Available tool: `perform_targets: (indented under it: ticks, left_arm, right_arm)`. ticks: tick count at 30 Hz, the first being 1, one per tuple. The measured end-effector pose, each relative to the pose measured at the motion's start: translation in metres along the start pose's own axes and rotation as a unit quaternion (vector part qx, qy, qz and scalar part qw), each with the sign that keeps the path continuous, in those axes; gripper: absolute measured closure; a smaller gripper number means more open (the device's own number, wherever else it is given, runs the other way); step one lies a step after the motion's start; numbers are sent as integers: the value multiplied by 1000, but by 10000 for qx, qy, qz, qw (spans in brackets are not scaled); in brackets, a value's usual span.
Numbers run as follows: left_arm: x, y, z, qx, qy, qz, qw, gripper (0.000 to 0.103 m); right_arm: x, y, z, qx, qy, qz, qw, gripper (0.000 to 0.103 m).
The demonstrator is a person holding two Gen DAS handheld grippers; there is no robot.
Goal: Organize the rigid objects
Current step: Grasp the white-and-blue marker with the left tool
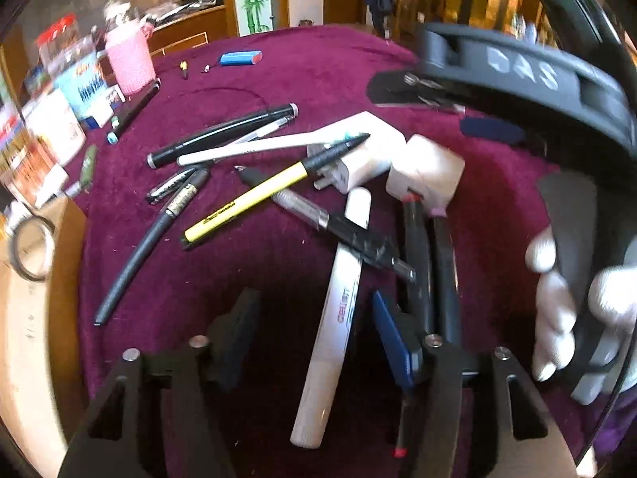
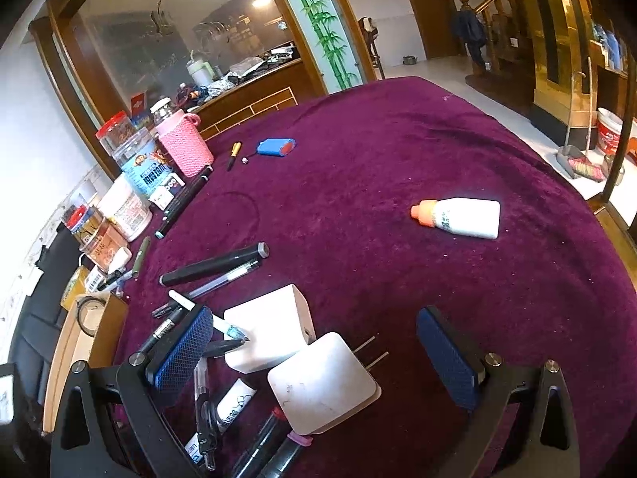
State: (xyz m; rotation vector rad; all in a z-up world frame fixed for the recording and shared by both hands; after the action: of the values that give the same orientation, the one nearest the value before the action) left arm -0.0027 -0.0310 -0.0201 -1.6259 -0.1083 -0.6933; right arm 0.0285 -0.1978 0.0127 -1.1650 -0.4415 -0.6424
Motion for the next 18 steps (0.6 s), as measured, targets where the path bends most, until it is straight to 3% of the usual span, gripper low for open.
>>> perform_targets:
  ticks: [1,2,3,4,11,16,18]
  left_arm:
    - [-1,-2,2,49,-15,-12,10000,60]
    - [-4,-7,6,60,-62,-36,10000,84]
    - [-7,-11,10,-28,-148,-21,9999,88]
    - [-13,-17,18,-248,-323,-32,9992,89]
    - [-55,-72,49,-775,-961,-514,9910,89]
    - [-81,-99,55,-1037,-1052,-719,9864,89]
    - [-89,-108,57,-1112,-1032,-809,9851,89]
  right_arm:
    - [0,-1,0,-29,-23,-41,10000,1]
    - [1,-2,-1,-41,-35,-74,10000,1]
    - [1,-2,0,-27,-42,-95,9999,1]
    - [1,-1,0,-19,-61,-104,9999,1]
    - [-2,2,12,-87,-388,-112,9991,1]
    - [-3,1,16,-190,-480,-115,9986,1]
    - [-5,-5,23,-41,-433,-18,9991,1]
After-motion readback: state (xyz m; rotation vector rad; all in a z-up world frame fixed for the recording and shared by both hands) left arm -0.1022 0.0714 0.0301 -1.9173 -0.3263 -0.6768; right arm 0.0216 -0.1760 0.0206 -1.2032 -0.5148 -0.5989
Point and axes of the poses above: each gripper's, at about its wrist camera, not at the fingertips, and y roughly the way its jaws point, z to its left, x to its top, the point moved 3 cm from there along y, roughly the way its jaws point, and after that the axes turned 3 degrees about z, right-handed, at the moved point
